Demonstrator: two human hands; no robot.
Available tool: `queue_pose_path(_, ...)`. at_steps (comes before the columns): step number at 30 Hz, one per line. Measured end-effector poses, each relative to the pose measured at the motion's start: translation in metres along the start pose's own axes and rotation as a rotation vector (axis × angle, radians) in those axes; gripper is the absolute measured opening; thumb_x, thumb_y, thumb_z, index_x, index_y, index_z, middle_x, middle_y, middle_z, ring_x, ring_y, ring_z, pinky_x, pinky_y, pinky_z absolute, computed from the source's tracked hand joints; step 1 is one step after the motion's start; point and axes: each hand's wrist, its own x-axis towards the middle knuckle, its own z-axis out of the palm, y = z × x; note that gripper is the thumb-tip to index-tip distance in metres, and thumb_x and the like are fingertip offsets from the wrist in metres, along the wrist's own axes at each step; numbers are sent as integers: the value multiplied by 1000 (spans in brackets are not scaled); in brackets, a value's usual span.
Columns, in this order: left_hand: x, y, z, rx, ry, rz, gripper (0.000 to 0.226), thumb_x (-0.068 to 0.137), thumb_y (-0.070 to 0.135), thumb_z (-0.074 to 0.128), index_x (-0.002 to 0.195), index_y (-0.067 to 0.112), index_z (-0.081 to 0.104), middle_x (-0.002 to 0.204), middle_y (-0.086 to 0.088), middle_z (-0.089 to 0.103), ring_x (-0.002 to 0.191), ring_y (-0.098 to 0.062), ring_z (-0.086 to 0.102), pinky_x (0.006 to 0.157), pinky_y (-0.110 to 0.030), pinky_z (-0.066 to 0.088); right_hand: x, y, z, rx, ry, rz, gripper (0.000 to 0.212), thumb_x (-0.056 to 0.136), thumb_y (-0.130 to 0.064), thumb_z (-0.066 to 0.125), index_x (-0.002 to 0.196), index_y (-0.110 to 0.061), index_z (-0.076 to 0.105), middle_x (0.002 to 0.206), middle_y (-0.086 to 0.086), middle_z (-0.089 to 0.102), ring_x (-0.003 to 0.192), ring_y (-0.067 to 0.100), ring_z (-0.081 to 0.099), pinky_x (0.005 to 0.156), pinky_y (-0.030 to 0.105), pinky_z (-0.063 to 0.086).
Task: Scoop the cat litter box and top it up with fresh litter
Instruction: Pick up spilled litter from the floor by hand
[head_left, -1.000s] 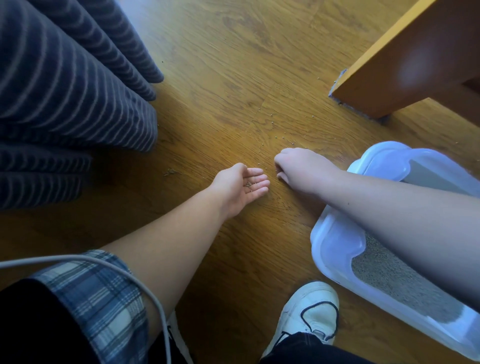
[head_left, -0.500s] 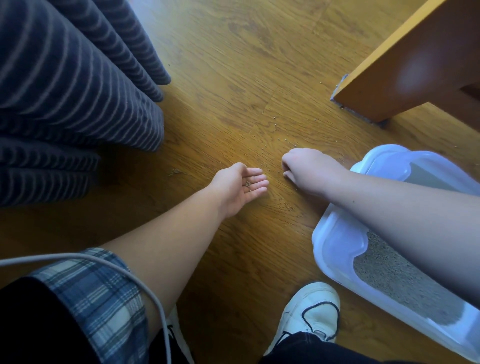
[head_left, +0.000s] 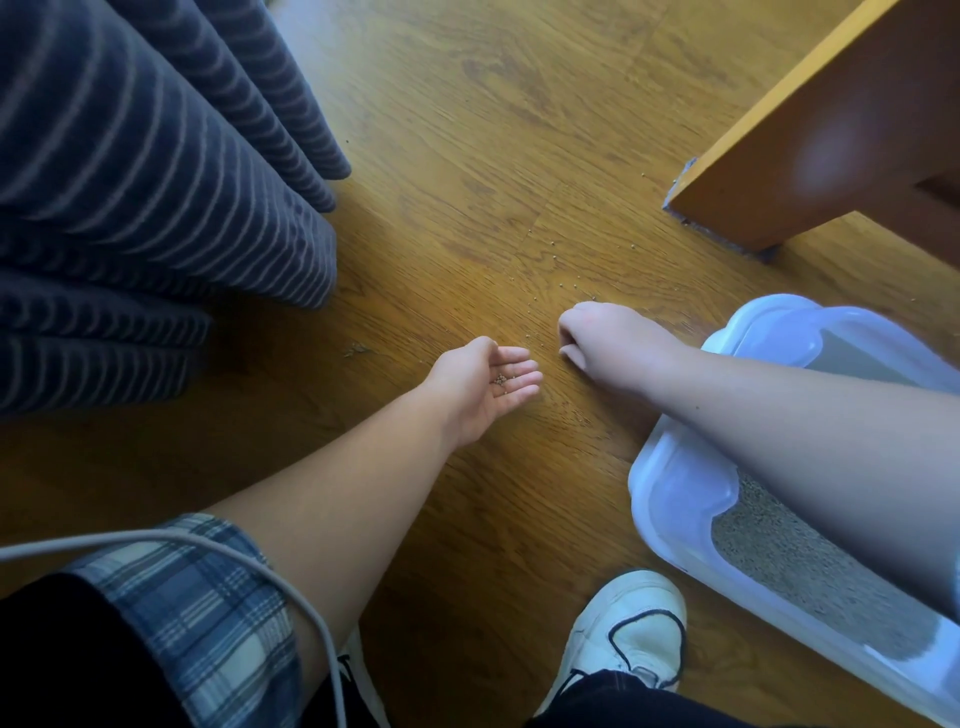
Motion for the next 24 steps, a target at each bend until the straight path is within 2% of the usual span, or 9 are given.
queue_pose_path(5,-2,-1,-3,2,6,-9,36,101,11,33,117,-6,60,113,-21,66,101,-29,68,76,-35,60,2,-4,-1,-43,-4,-27,10,98,-27,50,96,-19,56,101,1,56,97,26,58,78,41,52)
queue_pose_path(10,-3,-4,-4,32,1,-22,35,102,12,33,118,-4,60,114,-21,66,102,-30,68,81,-36,60,2,-14,-1,-148,3,-66,8,97,-16,45,89,-19,44,92,1,45,100,26,54,68,37,42)
queue_pose_path(12,-3,-6,-2,33,11,-24,34,101,11,34,115,-3,61,113,-21,67,101,-30,69,78,-36,60,2,-20,-3,-196,-1,-39,10,98,-11,42,96,-18,49,96,2,47,104,26,54,69,36,40)
queue_pose_path(16,-3,-6,-2,26,20,-19,33,100,11,34,109,-3,62,111,-21,66,99,-30,69,76,-36,60,3,-32,-7,-286,-18,-8,28,97,-3,39,116,-12,56,114,8,55,112,28,53,78,38,47)
queue_pose_path(24,-1,-3,-6,14,14,-10,33,100,11,34,110,-3,62,111,-20,67,99,-29,69,77,-36,60,-1,-32,-11,-292,-30,78,31,93,3,40,114,-9,58,114,10,57,110,32,56,76,38,44)
